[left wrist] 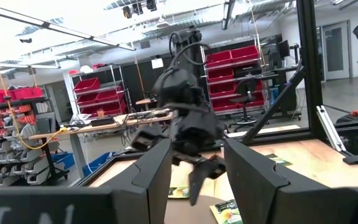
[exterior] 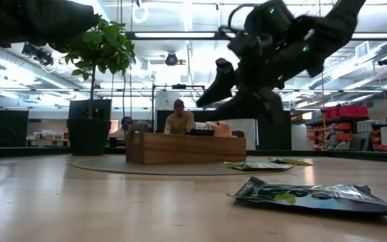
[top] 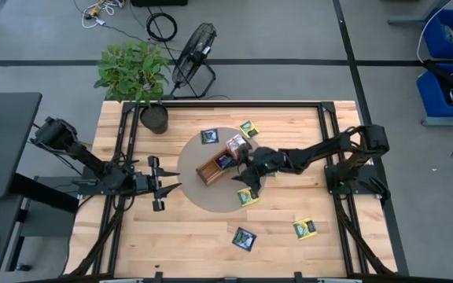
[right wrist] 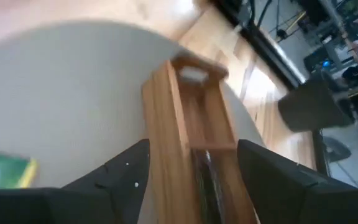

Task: Pick & Place Tea
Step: Put the purple tea bag into the middle section of the wooden organizer

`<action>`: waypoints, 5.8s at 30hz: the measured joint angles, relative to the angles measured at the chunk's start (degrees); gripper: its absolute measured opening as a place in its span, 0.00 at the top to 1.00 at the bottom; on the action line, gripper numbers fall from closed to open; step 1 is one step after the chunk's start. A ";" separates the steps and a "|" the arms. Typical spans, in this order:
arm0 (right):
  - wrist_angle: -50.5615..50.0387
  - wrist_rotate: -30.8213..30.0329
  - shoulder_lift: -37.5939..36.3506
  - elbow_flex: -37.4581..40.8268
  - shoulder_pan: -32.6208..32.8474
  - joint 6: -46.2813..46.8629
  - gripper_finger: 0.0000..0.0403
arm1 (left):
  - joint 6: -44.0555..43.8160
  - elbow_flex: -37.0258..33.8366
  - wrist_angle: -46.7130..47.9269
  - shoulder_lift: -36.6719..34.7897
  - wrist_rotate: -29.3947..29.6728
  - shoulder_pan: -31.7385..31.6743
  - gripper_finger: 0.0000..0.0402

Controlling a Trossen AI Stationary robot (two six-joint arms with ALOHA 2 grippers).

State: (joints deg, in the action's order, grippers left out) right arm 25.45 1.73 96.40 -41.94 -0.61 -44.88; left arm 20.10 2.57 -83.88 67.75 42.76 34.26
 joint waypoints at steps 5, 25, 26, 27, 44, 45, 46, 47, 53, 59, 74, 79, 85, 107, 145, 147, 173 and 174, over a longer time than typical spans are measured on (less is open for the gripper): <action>-3.46 1.30 -3.26 0.01 5.06 7.48 0.40 | -0.71 0.00 0.10 0.00 -0.24 0.00 0.62; -12.43 5.22 -4.74 0.01 19.54 31.92 0.43 | -3.44 0.00 3.23 0.11 -0.72 -0.07 0.62; -11.93 4.94 -4.76 0.00 19.84 32.60 0.43 | -4.18 0.01 3.90 0.11 -0.91 -0.07 0.62; -11.65 4.99 -4.76 0.01 20.14 33.55 0.43 | -4.66 0.03 4.72 0.11 -1.19 -0.07 0.62; -5.53 7.35 0.78 -1.66 22.68 42.92 0.43 | -12.15 17.64 41.61 4.14 -6.61 -0.07 0.62; -5.74 6.90 1.28 -2.33 22.65 42.93 0.43 | -12.15 18.27 41.58 4.88 -6.64 -0.07 0.62; -5.71 6.43 1.81 -2.89 22.61 42.93 0.43 | -12.17 18.62 41.48 5.34 -6.64 -0.07 0.62; -5.83 6.22 2.46 -3.51 22.61 42.93 0.43 | -12.21 18.94 41.47 5.89 -6.61 -0.07 0.62; -12.15 6.24 7.59 -7.29 22.77 43.34 0.43 | -14.03 20.30 41.68 9.43 -6.90 -0.07 0.62; -12.53 5.33 10.77 -9.13 23.00 44.68 0.43 | -15.33 21.83 41.89 12.19 -7.79 0.13 0.62; -11.86 1.29 13.69 -9.08 23.94 47.32 0.43 | -15.28 22.62 41.81 12.83 -8.28 0.04 0.62; -10.31 1.28 14.94 -9.17 24.22 47.43 0.43 | -16.11 22.62 41.98 12.83 -8.28 0.04 0.62; -10.66 -1.02 15.04 -9.17 24.40 46.98 0.47 | -16.50 22.62 41.97 12.83 -8.28 0.04 0.62; -13.24 0.70 12.56 -8.93 24.49 38.00 0.98 | -16.59 22.56 42.23 12.83 -8.28 0.04 0.62; -30.83 -31.59 9.14 -20.08 31.07 19.70 1.00 | -40.50 32.10 30.30 33.64 -17.52 -5.29 0.62; -31.84 -34.12 9.14 -20.16 31.34 19.73 1.00 | -41.05 32.11 30.83 33.62 -17.42 -5.53 0.62; -27.47 -47.94 9.14 -20.25 32.12 12.57 1.00 | -44.47 37.74 44.35 33.62 -15.02 -9.08 0.62; -27.13 -48.37 9.14 -20.25 32.10 12.17 1.00 | -44.32 38.04 44.33 33.62 -14.99 -9.09 0.62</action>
State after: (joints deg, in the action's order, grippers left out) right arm -1.68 -46.64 105.54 -62.19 31.49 -32.71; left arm -24.22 40.60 -39.55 101.36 27.77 25.17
